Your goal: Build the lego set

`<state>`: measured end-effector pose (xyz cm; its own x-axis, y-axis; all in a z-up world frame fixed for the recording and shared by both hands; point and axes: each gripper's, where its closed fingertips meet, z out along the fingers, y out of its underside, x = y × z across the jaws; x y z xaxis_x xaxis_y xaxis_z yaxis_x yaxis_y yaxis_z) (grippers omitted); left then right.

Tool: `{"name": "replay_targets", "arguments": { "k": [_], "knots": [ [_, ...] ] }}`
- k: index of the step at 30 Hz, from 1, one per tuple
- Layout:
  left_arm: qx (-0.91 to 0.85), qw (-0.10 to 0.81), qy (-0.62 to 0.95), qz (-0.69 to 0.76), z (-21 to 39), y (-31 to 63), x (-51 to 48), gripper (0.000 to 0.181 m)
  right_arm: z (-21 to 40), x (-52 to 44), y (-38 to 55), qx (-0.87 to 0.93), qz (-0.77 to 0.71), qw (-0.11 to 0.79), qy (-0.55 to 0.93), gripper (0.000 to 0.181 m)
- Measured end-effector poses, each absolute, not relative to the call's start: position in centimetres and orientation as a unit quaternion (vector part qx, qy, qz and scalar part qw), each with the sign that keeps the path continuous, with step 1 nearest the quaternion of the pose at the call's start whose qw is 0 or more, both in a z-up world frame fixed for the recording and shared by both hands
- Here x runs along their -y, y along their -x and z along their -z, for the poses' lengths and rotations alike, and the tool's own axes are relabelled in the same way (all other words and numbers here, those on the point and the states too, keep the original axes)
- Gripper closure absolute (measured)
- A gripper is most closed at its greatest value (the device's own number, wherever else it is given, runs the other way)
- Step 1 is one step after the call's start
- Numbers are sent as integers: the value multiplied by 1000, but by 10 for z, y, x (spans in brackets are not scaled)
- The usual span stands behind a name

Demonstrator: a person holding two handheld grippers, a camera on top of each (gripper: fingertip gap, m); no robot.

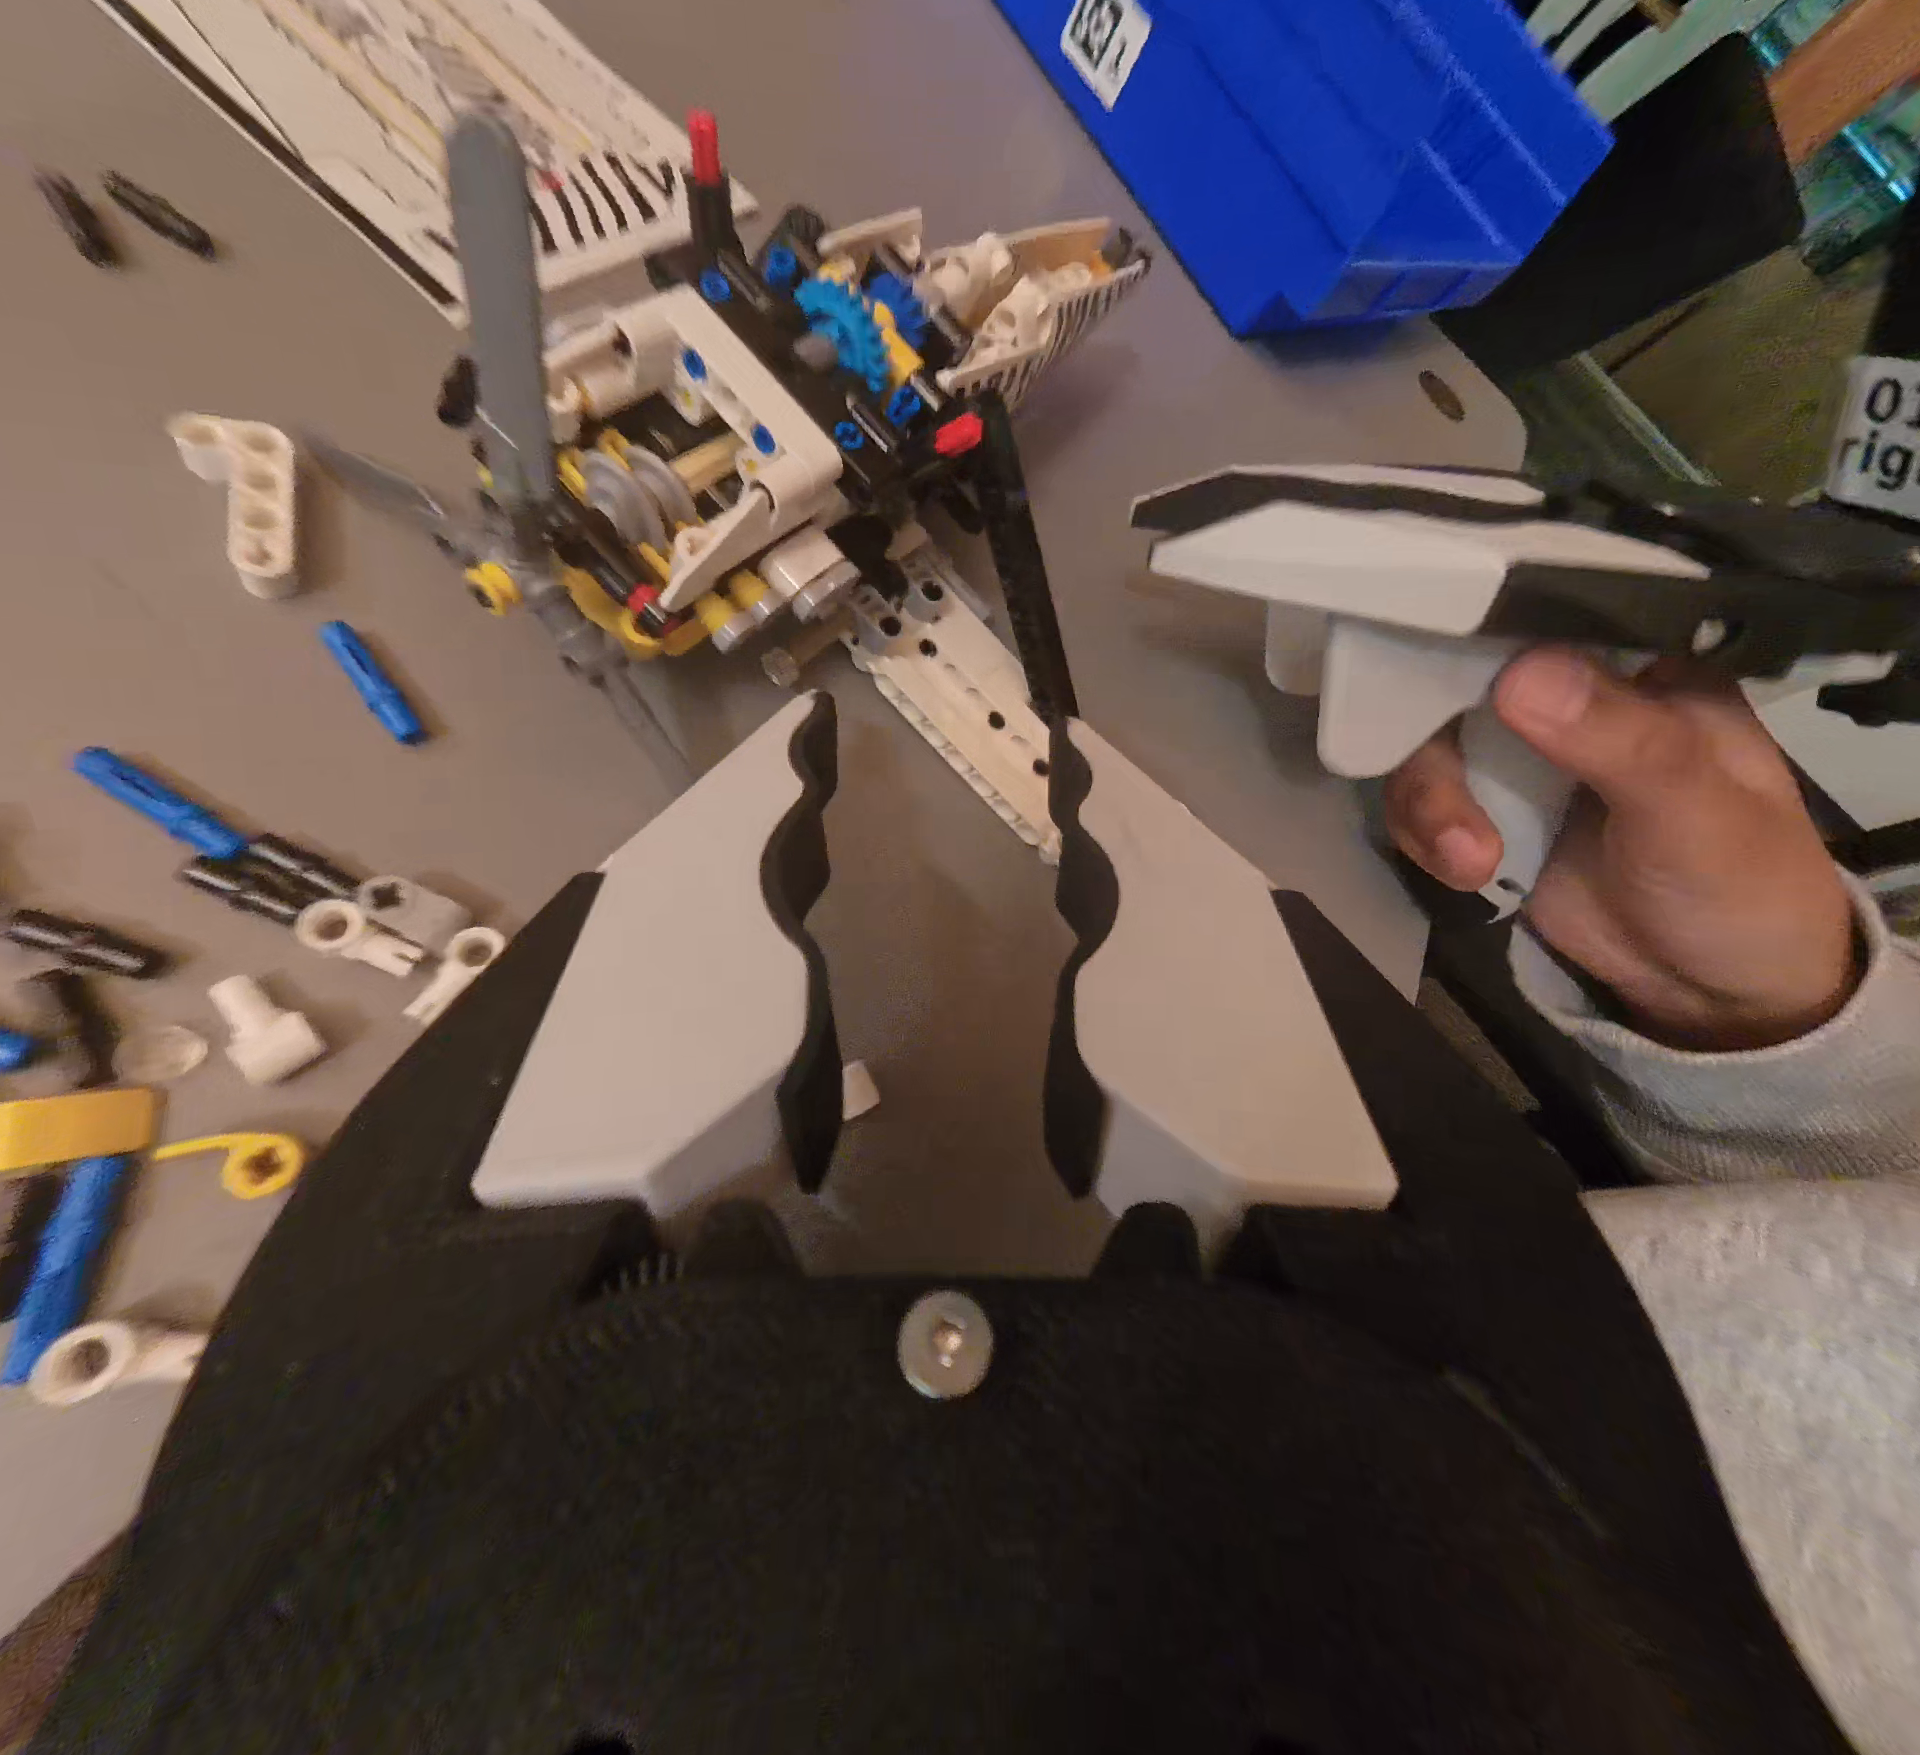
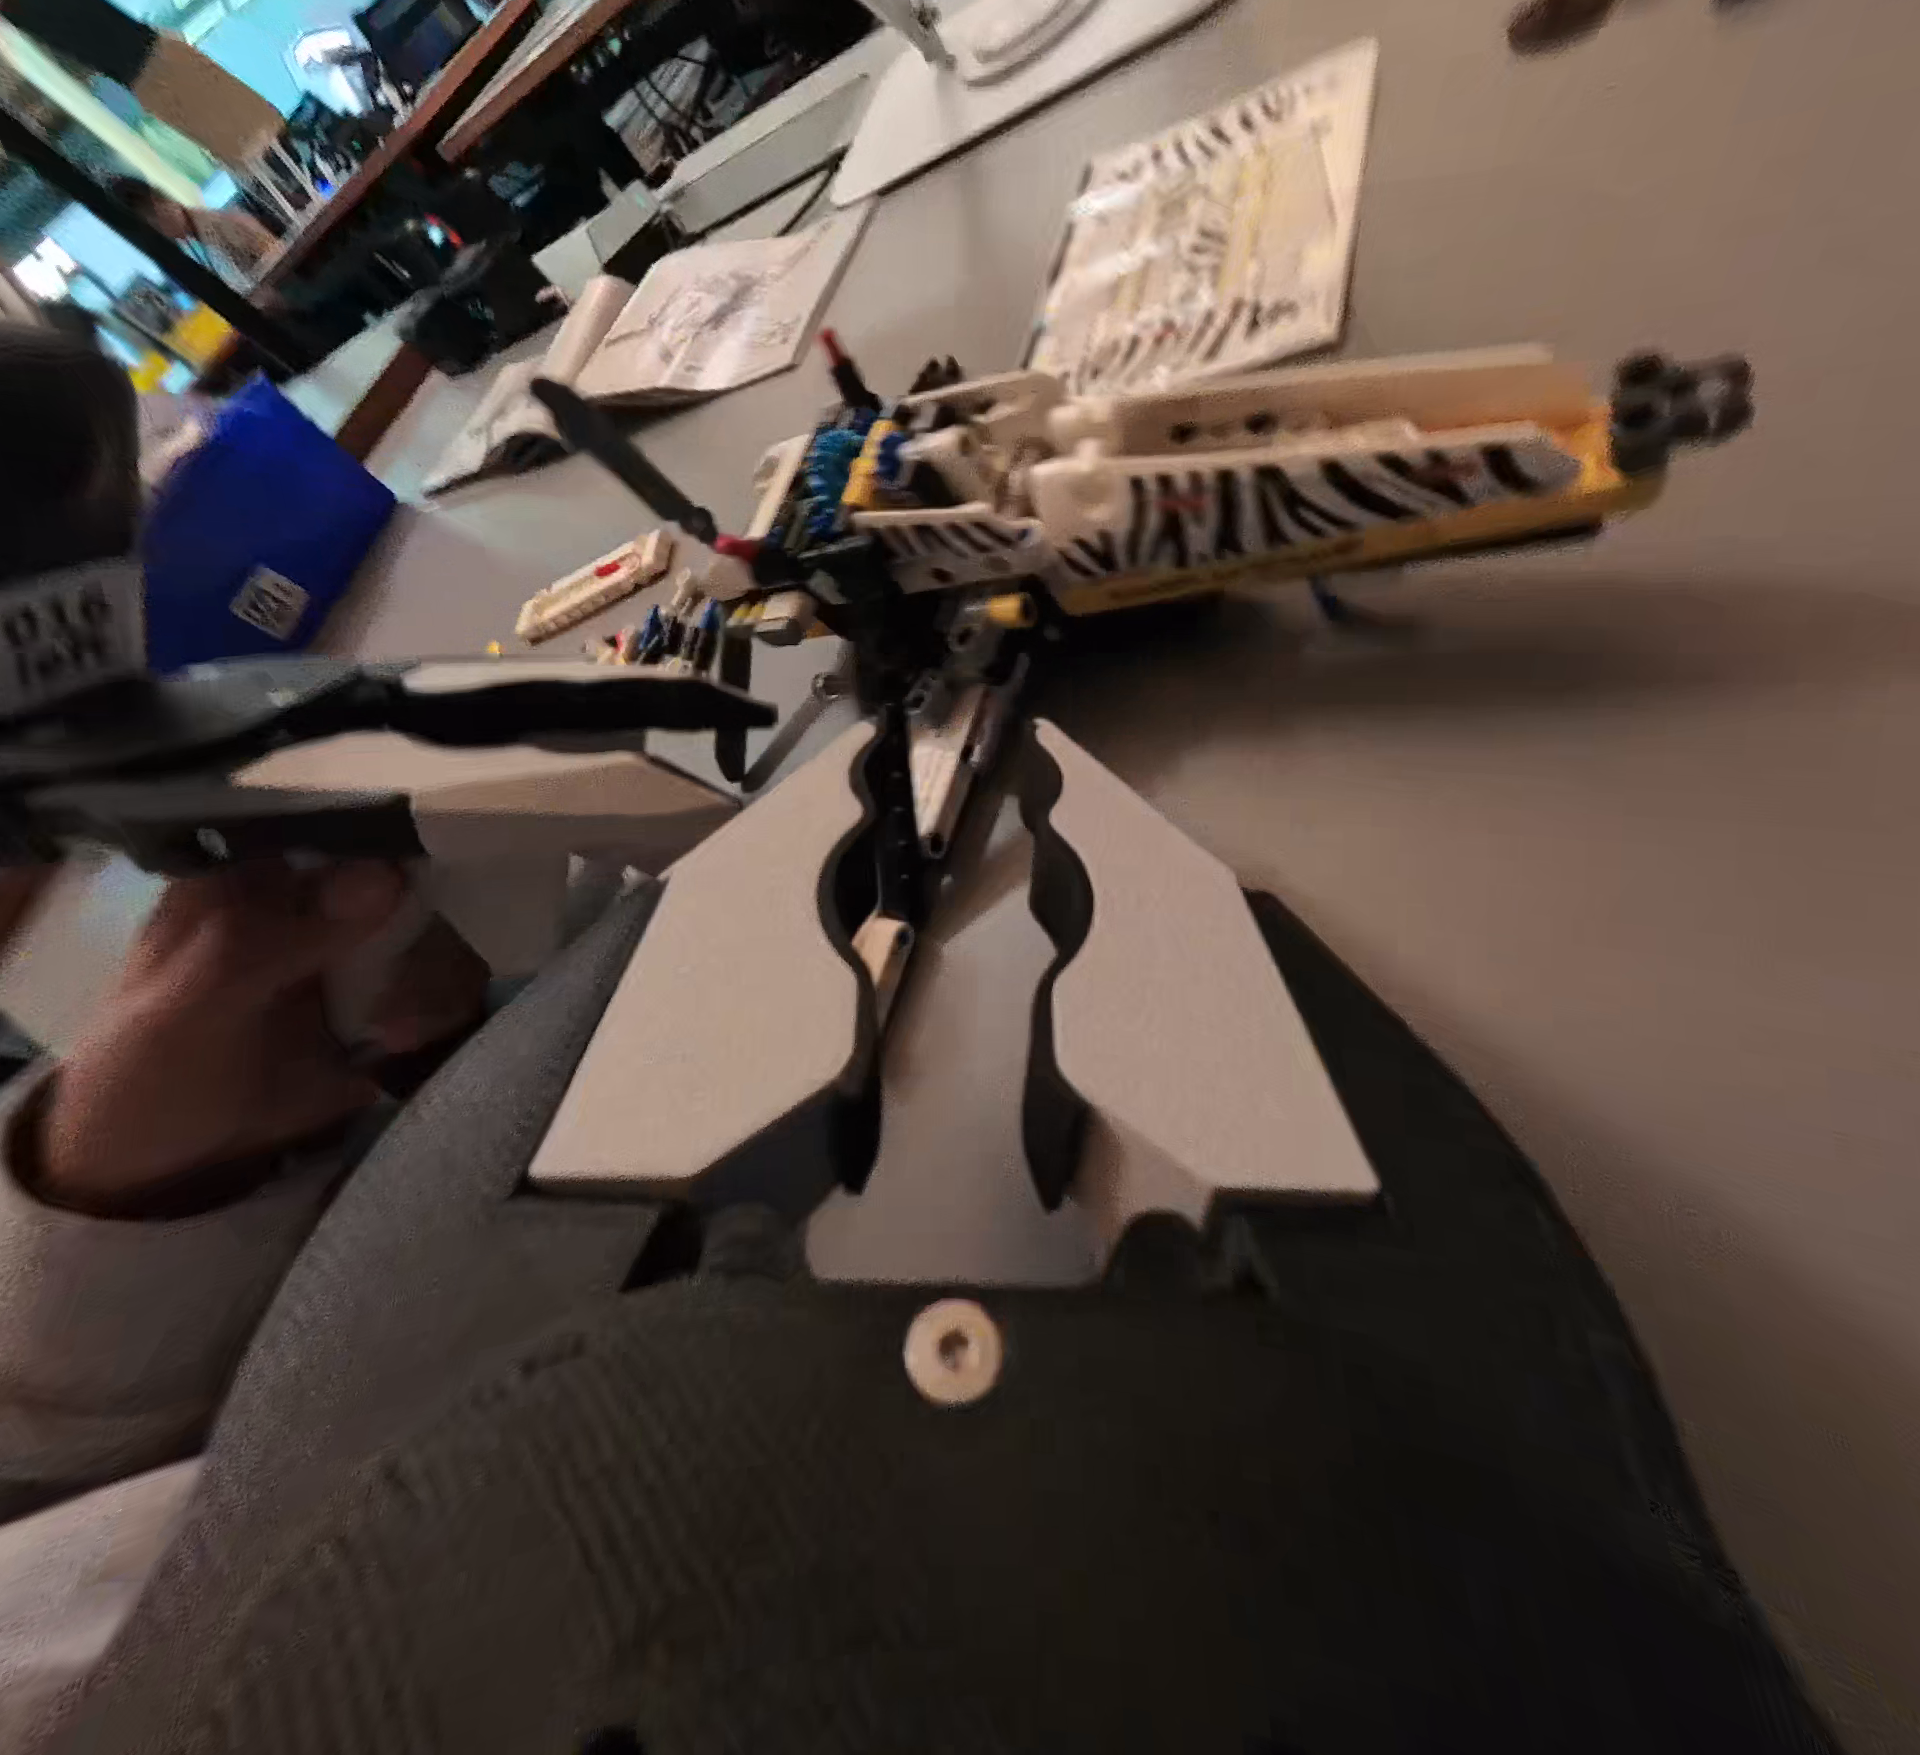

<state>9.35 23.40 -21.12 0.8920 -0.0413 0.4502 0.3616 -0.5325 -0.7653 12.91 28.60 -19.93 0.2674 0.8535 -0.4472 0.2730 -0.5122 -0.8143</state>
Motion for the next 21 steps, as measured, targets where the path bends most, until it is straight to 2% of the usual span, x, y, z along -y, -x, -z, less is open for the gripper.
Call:
{"name": "replay_targets", "arguments": {
  "k": [5, 9, 13, 21],
  "knots": [
    [96, 552, 799, 221, 164, -62, -221, 146, 190, -243, -112, 508, -389, 396, 659, 148],
    [108, 560, 795, 207, 148, -29, -232, 125, 204, -230, -90, 569, -306, 413, 642, 128],
    [85, 570, 792, 204, 135, -9, -259, 120, 221, -231, -78, 581, -266, 392, 662, 119],
    [41, 449, 830, 328, 186, -46, -275, 113, 234, -241, -91, 580, -211, 387, 685, 119]
  ]
}}
